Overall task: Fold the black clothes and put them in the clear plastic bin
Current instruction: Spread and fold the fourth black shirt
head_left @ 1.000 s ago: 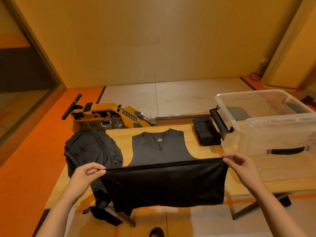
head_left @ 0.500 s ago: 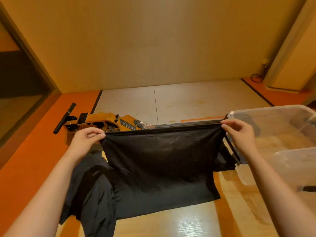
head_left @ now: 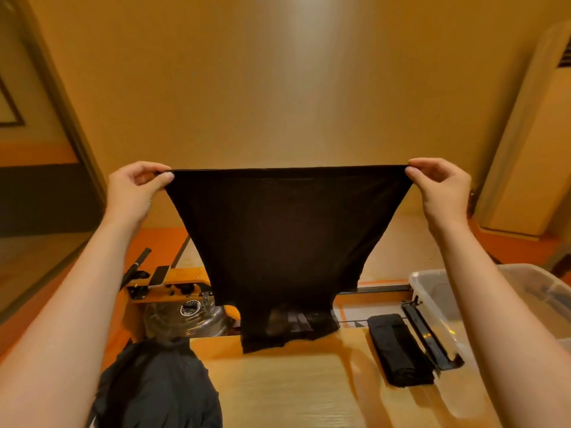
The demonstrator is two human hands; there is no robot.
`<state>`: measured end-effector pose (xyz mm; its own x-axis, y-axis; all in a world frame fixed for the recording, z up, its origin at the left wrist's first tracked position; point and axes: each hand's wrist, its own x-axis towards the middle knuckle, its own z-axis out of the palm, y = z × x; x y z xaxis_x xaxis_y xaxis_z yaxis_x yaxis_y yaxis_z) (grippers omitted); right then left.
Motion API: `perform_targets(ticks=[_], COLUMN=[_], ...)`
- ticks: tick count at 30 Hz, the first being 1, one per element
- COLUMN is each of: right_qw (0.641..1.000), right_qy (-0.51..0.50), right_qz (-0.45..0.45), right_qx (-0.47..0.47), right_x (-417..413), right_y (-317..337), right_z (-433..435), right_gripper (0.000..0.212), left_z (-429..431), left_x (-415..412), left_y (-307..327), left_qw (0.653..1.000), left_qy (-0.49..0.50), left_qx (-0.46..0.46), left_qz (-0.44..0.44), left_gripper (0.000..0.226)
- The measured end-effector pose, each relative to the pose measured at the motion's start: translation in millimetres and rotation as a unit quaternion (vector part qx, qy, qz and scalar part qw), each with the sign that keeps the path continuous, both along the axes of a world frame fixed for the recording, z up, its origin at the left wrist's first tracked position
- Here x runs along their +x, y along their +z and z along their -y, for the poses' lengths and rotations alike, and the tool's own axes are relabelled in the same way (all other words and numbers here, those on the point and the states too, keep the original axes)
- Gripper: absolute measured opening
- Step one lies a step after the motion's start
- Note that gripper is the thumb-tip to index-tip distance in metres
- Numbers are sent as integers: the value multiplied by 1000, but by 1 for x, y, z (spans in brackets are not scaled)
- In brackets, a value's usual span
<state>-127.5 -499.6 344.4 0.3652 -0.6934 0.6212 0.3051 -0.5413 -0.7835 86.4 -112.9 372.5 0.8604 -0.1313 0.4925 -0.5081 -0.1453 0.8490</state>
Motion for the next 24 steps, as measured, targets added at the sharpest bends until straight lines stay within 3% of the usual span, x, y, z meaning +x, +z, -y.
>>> perform_targets(ticks=[9, 24], right_qw=[996, 945], right_qy=[58, 136], right_qz=[-54, -233], right_qx=[32, 184], right_x=[-63, -245], right_y=[-53, -225], right_z=[-19, -82], right_gripper=[14, 15], left_z=[-38, -128], left_x=[-76, -269], left_y=[-53, -221], left_qw=[998, 968], left_qy=[24, 4], left_qx=[48, 117], left_qz=[-28, -222], left_gripper=[12, 8])
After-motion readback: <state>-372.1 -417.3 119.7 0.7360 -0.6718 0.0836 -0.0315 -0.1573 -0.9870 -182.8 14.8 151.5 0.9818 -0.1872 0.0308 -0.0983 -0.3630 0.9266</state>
